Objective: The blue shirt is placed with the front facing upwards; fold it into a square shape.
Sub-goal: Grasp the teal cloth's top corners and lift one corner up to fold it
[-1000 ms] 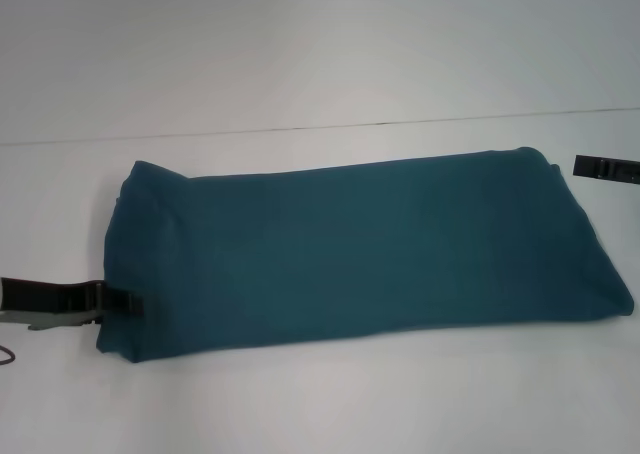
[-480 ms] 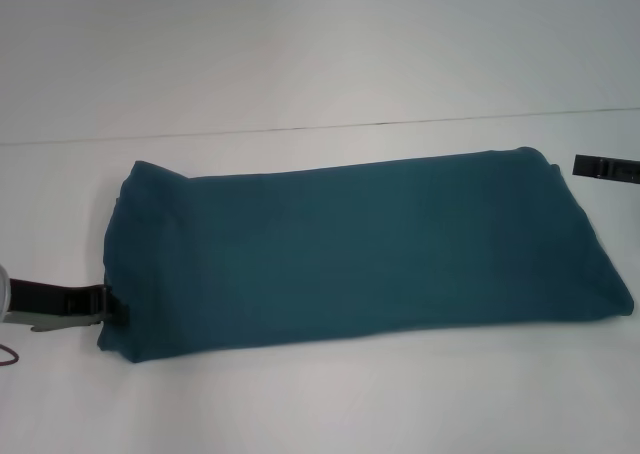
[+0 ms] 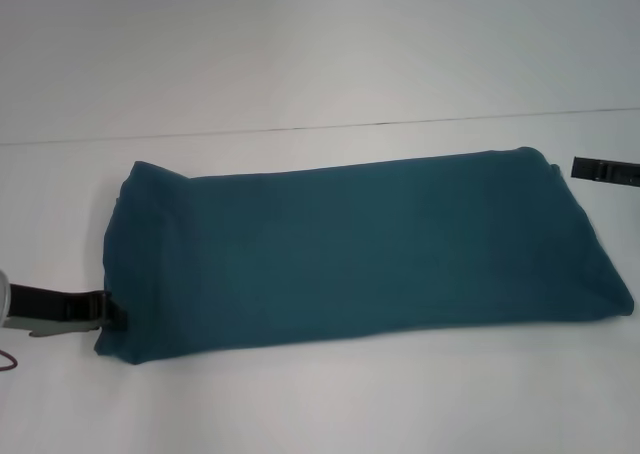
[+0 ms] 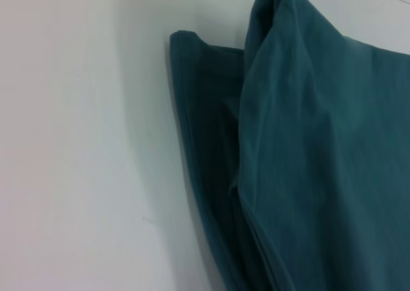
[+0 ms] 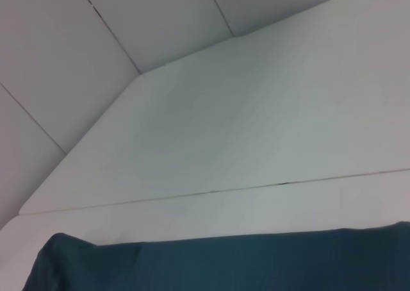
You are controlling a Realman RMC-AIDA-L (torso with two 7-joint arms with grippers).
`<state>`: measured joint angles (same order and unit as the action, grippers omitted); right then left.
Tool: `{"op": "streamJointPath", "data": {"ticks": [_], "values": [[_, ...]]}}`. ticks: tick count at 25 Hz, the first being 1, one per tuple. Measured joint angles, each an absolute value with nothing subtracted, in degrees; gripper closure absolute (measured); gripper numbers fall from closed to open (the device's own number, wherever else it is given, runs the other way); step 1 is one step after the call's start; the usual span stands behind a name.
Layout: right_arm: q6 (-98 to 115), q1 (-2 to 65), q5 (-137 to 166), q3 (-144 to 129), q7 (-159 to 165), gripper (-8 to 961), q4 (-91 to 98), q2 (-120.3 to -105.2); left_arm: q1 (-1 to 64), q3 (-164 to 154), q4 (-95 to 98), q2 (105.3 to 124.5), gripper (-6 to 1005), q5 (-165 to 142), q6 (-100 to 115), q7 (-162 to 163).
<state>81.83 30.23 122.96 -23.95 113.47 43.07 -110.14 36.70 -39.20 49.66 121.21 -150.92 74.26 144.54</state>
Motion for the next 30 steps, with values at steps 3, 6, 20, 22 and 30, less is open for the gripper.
{"op": "streamJointPath", "data": {"ticks": [3,6,20,22,30], "values": [[81.9,30.2,123.0,-24.2,113.5,36,43.1,-110.2,36.7,-39.0,49.7,121.21,969,-150.9,74.2,144.4],[81.8,30.2,123.0,-24.3,113.5,37,43.1,-110.26,36.6,-38.7,49.7,121.19,962,-150.9,74.2,144.4],[81.5,30.4,123.1,-24.3,113.4,37,43.1,-110.33,36.6,-38.8,49.7,121.19,927,-150.9,73.7,144.4],[81.5,30.4,123.1,-24.3,113.4,37,43.1,-110.33,36.6,-38.9,49.7,121.19,922,-150.9,73.7,144.4],[81.5,30.3,123.1,-24.3,113.2,36,43.0,-110.3,36.9,-38.6,49.9,120.92,902,-150.9,74.1,144.7]]}}
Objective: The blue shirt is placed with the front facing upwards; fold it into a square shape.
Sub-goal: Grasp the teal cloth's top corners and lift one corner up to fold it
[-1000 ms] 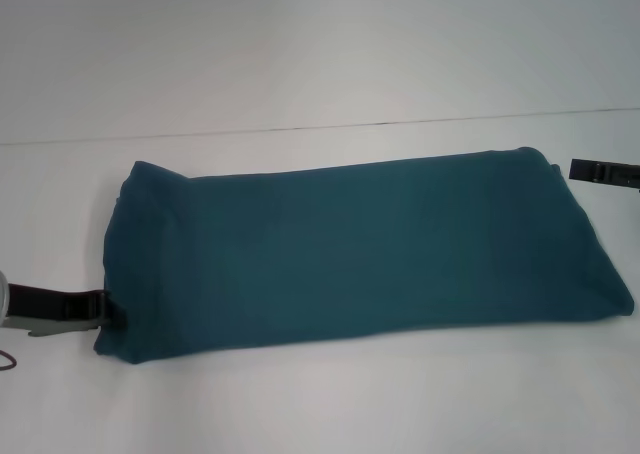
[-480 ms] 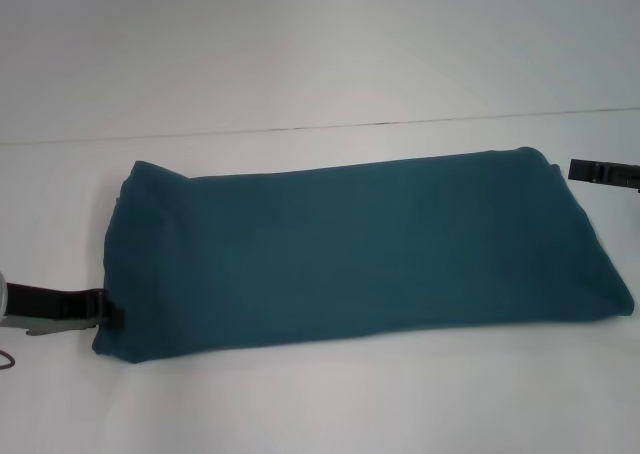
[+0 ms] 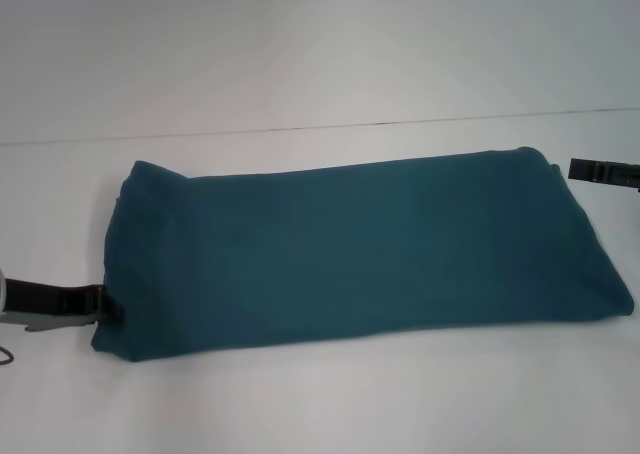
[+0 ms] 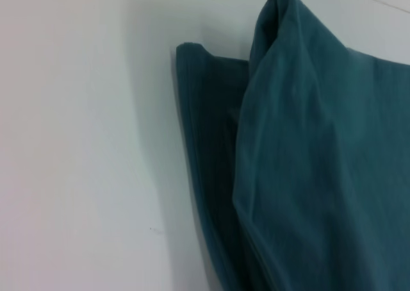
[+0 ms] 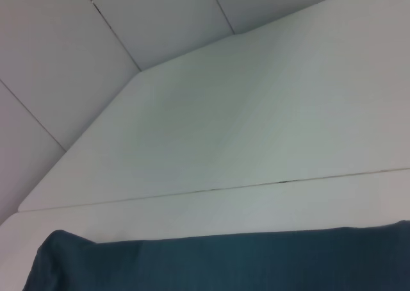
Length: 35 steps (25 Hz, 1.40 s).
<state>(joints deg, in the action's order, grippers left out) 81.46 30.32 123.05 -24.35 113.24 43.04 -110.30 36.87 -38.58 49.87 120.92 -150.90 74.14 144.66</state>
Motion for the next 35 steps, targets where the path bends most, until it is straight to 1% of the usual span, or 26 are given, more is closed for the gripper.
{"op": "streamJointPath", "data": {"ticks": [6,12,17,23,34,35], "values": [[81.5,30.4,123.0,-24.3,113.0,37,43.0,-110.29,35.7,-38.0,53.9,120.91,887,-150.8,74.8,147.2],[81.4,30.7,123.0,-24.3,113.1,36,43.0,-110.28,34.9,-37.7,57.0,120.42,662,-150.9,80.1,150.1],[81.4,30.9,123.0,-24.3,113.2,36,43.1,-109.96,34.4,-37.7,58.8,120.07,472,-153.1,85.3,152.6],[81.7,31.0,123.0,-24.3,113.3,37,43.1,-109.69,35.2,-37.8,58.6,119.75,338,-155.6,88.7,154.2],[81.9,30.9,123.0,-24.3,113.4,36,43.1,-109.51,37.6,-38.2,54.4,119.7,78,-156.1,88.0,154.4],[81.9,30.9,123.0,-24.3,113.4,36,43.1,-109.51,37.7,-38.2,54.3,119.7,79,-156.1,88.0,154.4]]}}
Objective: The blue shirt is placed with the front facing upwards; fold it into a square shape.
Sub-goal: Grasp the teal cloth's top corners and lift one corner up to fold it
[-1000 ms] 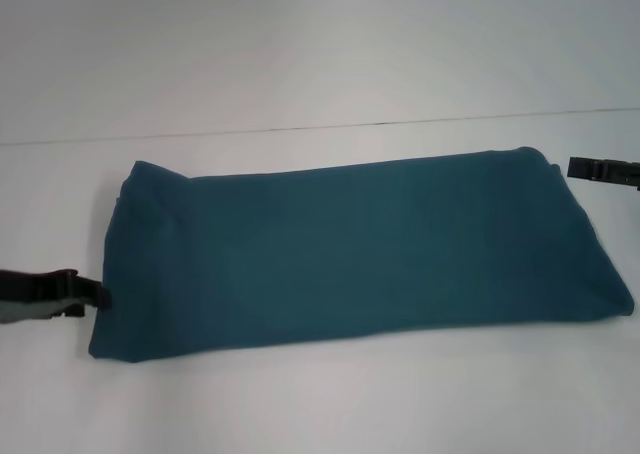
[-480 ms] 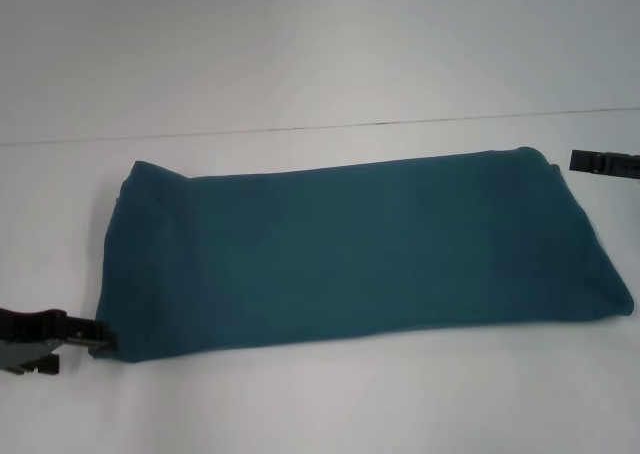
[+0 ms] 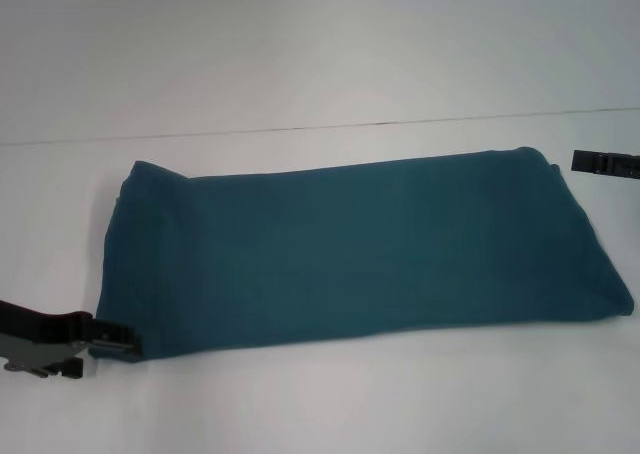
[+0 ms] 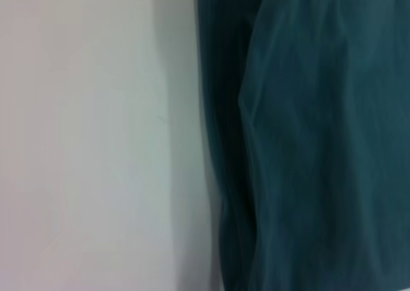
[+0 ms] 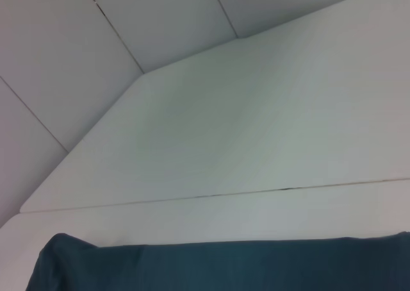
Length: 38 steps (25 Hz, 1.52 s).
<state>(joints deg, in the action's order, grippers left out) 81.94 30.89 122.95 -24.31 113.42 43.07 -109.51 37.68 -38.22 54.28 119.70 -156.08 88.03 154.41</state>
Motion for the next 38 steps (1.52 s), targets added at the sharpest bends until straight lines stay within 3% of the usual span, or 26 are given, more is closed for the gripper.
{"op": "streamJointPath", "data": {"ticks": [38], "values": [[81.8,30.8,123.0,-23.8,113.6,37,43.1,-108.96,40.7,-39.0,49.3,119.53,112,-156.1,87.4,154.6]]}}
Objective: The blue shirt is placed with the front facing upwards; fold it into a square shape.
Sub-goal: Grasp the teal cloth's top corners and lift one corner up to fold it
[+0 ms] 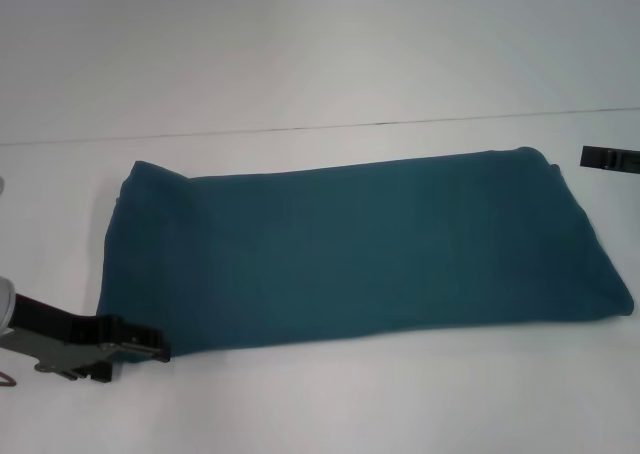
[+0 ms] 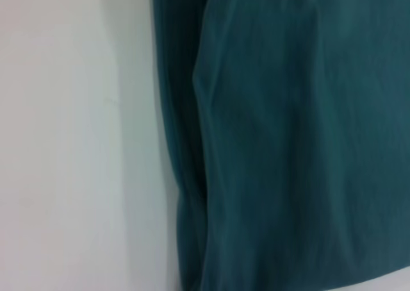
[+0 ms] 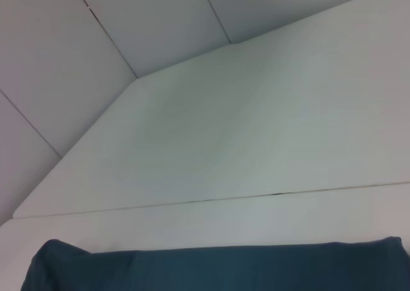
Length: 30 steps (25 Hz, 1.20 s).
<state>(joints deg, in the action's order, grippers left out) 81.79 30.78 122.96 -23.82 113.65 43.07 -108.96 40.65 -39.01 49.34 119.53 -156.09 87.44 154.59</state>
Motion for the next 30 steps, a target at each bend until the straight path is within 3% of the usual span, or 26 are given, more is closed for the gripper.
{"op": "streamJointPath", "data": {"ticks": [30], "values": [[82.0,30.4,122.8,-23.7,113.9,37,43.2,-108.98,44.1,-39.9,46.2,119.84,137,-157.2,82.3,154.0]]}}
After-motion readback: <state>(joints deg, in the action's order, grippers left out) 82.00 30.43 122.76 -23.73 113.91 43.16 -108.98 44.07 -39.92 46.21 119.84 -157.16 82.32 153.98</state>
